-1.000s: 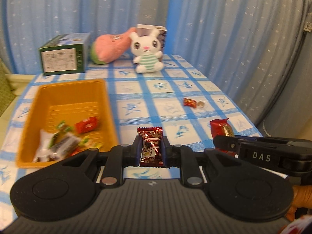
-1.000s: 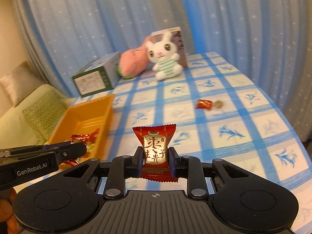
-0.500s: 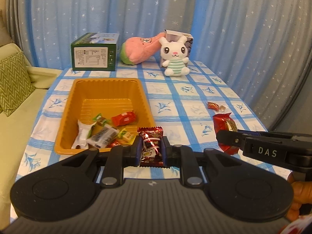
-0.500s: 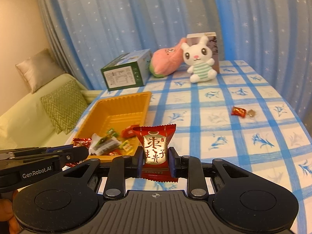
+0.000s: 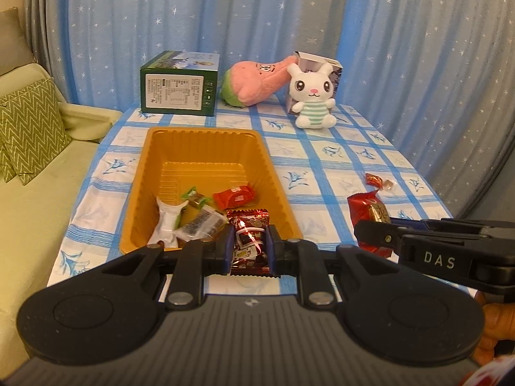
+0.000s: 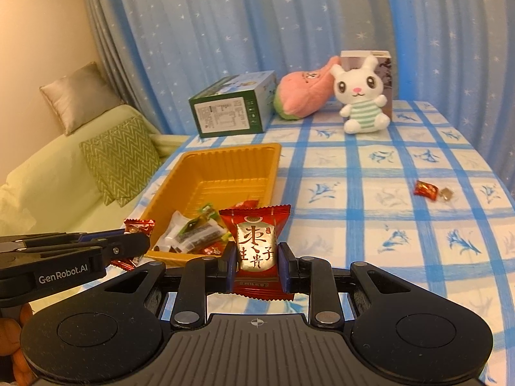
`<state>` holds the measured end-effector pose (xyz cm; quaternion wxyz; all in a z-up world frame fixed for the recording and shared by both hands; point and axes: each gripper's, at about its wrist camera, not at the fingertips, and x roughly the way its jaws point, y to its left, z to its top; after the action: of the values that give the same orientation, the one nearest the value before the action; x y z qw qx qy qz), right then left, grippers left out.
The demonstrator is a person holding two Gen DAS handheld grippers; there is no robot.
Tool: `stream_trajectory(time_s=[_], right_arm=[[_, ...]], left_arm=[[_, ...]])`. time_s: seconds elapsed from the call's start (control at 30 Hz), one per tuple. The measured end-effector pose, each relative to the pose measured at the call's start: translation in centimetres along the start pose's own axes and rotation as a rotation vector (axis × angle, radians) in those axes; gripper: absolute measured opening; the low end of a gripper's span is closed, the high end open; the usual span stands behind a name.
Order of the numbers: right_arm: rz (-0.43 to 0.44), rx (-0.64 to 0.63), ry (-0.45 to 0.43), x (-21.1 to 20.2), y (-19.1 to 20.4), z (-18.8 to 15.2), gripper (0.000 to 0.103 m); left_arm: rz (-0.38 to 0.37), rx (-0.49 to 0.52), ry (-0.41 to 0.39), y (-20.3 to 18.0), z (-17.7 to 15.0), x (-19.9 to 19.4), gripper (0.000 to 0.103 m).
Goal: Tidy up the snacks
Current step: 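Carry the red packet and brown-red candy over the orange tray and open both grippers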
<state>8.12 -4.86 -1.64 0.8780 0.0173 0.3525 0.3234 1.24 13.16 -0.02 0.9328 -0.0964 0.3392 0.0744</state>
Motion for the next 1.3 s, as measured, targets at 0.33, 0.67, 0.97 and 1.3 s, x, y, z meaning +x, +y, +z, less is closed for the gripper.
stream_trajectory(time_s=[0.33,0.67,0.97,1.3], right_arm=[[0.032,-0.051,0.02,4.4,1.6,2.7,0.027],[0.051,-0.082,0.083,10.5,2.1,4.9,0.027],[0.063,-0.099,0.108,15.3,2.3,6.8,0.027],[0.058,-0.094,0.128,19.3,1.5,9.0,0.027]], left_arm=[[0.02,-0.01,0.014,2.8,1.8,2.4,0.018],[0.045,-0.014,0.042,5.7,4.3,6.5,0.018],[0.054,0.006,0.077,7.6,6.1,10.8,0.018],[0.063,0.019,0.103,9.1,8.0,14.7,0.018]])
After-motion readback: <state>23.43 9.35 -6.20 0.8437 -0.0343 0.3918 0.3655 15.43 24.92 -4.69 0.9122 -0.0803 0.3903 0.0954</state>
